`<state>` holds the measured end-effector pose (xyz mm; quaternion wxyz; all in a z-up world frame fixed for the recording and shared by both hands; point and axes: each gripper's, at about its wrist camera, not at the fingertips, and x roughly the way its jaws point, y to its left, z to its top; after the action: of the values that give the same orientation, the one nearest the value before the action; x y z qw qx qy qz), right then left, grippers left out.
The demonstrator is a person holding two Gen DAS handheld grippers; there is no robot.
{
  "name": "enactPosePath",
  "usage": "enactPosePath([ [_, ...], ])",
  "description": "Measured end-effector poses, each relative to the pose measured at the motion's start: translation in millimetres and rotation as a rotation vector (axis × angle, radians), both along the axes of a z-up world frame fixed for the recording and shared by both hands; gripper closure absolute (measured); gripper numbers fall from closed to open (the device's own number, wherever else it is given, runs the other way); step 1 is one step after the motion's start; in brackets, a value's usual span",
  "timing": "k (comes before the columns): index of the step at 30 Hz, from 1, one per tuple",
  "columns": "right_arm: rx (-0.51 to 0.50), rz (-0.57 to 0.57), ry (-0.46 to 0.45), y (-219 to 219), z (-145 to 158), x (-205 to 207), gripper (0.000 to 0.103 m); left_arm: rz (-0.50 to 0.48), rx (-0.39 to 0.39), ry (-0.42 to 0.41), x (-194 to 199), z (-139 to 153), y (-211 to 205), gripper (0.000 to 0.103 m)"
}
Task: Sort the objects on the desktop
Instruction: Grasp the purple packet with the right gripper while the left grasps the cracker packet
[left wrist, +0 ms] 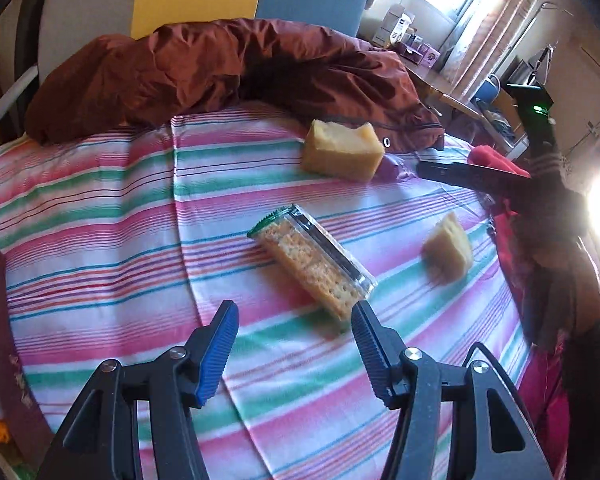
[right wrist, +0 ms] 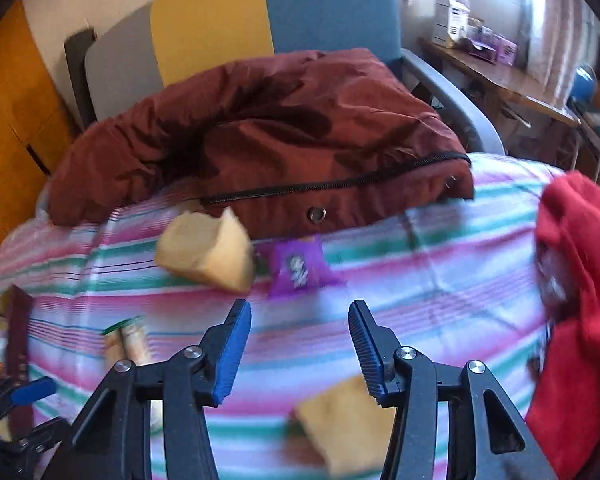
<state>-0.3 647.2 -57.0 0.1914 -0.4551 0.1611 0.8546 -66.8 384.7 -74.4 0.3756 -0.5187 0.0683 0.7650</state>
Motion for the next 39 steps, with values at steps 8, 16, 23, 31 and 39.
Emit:
enactPosePath([
  [8,0.026,0.086,-0.129,18,-34,-52,0.051,0.010,-0.009,-0.017,-14,-14,6,0.044],
  [16,0.032,0.110,-0.183,9,-46,-55,0.061,0.015,-0.001,-0.043,-16,-18,15,0.044],
  [23,-0.002,0.132,-0.165,-18,-36,-4,0.061,0.050,-0.020,-0.074,-22,-13,37,0.043],
  [31,0.016,0.151,-0.079,-36,-21,33,0.061,0.147,-0.113,-0.100,-34,-25,73,0.040],
  [39,0.006,0.122,0.006,-31,-9,45,0.061,0.062,-0.209,0.039,-22,-37,99,0.034],
])
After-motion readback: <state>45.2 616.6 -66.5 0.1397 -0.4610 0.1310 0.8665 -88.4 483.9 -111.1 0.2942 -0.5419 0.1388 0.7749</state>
